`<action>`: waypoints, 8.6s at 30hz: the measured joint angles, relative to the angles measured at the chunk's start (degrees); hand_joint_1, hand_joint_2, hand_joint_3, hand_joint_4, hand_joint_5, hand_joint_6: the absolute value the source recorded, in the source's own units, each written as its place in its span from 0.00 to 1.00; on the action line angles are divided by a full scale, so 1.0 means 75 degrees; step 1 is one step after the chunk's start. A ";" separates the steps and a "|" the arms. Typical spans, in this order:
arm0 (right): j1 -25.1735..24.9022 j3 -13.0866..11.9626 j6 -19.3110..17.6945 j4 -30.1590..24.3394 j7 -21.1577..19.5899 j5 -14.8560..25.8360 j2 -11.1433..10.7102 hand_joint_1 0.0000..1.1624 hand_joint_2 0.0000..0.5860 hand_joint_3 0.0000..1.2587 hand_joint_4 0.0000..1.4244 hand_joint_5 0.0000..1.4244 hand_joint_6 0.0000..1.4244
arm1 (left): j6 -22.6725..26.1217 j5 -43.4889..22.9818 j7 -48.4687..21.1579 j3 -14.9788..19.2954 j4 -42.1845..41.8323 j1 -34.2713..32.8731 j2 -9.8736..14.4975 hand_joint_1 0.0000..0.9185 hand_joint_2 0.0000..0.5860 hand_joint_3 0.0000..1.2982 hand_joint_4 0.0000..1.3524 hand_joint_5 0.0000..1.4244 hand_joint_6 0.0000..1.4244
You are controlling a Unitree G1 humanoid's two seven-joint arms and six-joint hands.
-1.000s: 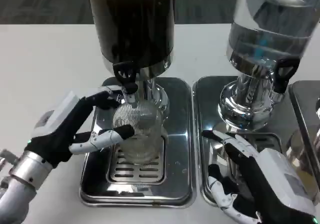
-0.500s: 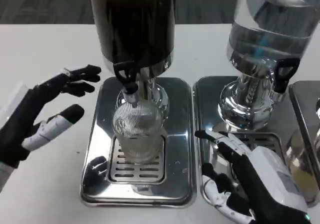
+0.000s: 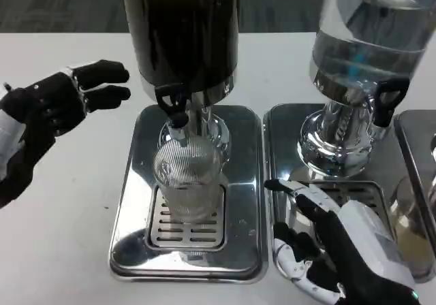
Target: Grasp the cup under the faucet to collect the drink, then remove the cup.
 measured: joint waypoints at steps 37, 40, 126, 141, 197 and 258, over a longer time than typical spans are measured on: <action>-0.0139 0.0259 -0.0013 0.0360 -0.0568 0.0129 0.0249 0.50 0.94 0.18 0.11 0.06 0.10 | 0.3535 0.0000 -0.2453 0.0745 -0.0022 -0.1700 -0.0358 0.00 0.03 0.21 0.12 0.15 0.09; -0.0139 0.0282 -0.0013 0.0372 -0.0617 0.0118 0.0300 0.50 0.94 0.18 0.11 0.06 0.10 | 0.3663 0.0000 -0.2578 0.0724 -0.0025 -0.1770 -0.0416 0.00 0.03 0.21 0.12 0.15 0.09; -0.1661 -0.0289 -0.0537 0.1559 -0.0062 0.2100 0.0144 0.42 0.49 0.11 0.05 0.04 0.10 | -0.0604 0.2018 -0.2153 -0.0117 -0.0802 -0.1377 -0.0297 0.00 0.03 0.21 0.14 0.15 0.10; -0.2353 -0.0095 -0.0617 0.2138 0.0376 0.2282 0.0040 0.43 0.30 0.04 0.01 0.01 0.06 | -0.0749 0.2010 -0.1956 -0.0189 -0.0828 -0.1259 -0.0260 0.00 0.03 0.21 0.14 0.15 0.10; -0.4030 0.0240 -0.1482 0.4258 0.0550 0.2584 0.0390 0.00 1.00 0.13 0.05 0.04 0.09 | -0.0750 0.1999 -0.1682 -0.0200 -0.1058 -0.1096 -0.0098 0.00 0.05 0.21 0.17 0.17 0.11; -0.4479 0.0243 -0.1615 0.4764 0.0552 0.2605 0.0635 0.53 0.34 0.10 0.03 0.04 0.09 | -0.1473 0.2198 0.0174 0.0950 -0.1151 -0.0119 -0.0080 0.00 0.09 0.30 0.28 0.29 0.22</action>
